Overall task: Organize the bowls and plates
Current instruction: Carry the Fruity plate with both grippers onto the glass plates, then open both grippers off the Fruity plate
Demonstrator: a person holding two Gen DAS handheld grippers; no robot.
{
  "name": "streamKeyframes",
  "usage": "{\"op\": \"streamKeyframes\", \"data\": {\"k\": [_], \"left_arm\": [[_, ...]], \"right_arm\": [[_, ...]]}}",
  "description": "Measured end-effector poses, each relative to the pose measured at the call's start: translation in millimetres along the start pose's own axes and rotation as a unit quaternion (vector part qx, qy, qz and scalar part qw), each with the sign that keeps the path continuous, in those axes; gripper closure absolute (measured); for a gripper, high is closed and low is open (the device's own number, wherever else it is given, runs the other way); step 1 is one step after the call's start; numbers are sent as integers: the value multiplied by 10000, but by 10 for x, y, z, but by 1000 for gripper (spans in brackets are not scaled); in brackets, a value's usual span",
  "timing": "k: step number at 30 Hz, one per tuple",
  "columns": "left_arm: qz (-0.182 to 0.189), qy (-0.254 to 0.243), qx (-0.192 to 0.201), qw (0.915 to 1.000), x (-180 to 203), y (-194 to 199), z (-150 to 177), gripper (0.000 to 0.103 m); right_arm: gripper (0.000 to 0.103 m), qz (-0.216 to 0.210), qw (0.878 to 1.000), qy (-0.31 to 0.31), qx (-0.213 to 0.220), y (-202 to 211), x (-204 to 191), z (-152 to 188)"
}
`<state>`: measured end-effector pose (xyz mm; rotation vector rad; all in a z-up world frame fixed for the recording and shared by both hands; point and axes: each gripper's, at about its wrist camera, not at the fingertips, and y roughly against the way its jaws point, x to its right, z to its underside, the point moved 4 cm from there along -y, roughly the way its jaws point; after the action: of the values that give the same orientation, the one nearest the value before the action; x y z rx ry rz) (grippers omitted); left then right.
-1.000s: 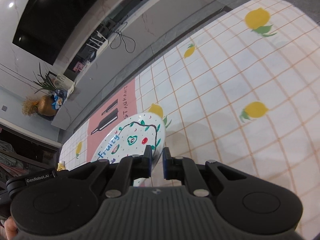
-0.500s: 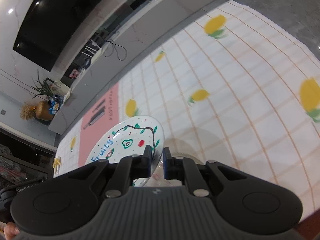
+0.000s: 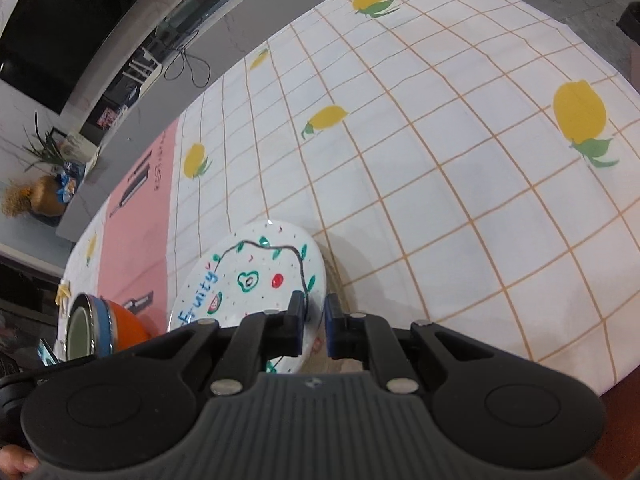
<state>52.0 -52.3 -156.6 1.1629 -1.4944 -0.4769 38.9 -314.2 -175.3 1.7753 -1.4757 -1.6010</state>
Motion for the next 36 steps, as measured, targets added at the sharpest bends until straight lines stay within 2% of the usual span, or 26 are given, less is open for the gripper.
{"op": "streamKeyframes", "data": {"k": [17, 20, 29, 30, 32, 34, 36], "left_arm": [[-303, -410, -65, 9987, 49, 2, 104, 92], [-420, -453, -64, 9981, 50, 1, 115, 95], [-565, -1008, 304, 9928, 187, 164, 83, 94], [-566, -1075, 318, 9921, 205, 180, 84, 91], [-603, -1229, 354, 9900, 256, 211, 95, 81], [-703, -1432, 429, 9863, 303, 242, 115, 76], [-757, -1631, 480, 9825, 348, 280, 131, 64]], "right_arm": [[95, 550, 9959, 706, 92, -23, -146, 95], [94, 587, 9954, 754, 107, -24, -160, 103], [90, 505, 9956, 724, 301, 111, -189, 63], [88, 484, 9957, 726, 315, 124, -205, 58], [72, 439, 9959, 726, 324, 143, -227, 61], [68, 432, 9963, 701, 265, 144, -245, 64], [63, 405, 9970, 641, 181, 141, -250, 69]]}}
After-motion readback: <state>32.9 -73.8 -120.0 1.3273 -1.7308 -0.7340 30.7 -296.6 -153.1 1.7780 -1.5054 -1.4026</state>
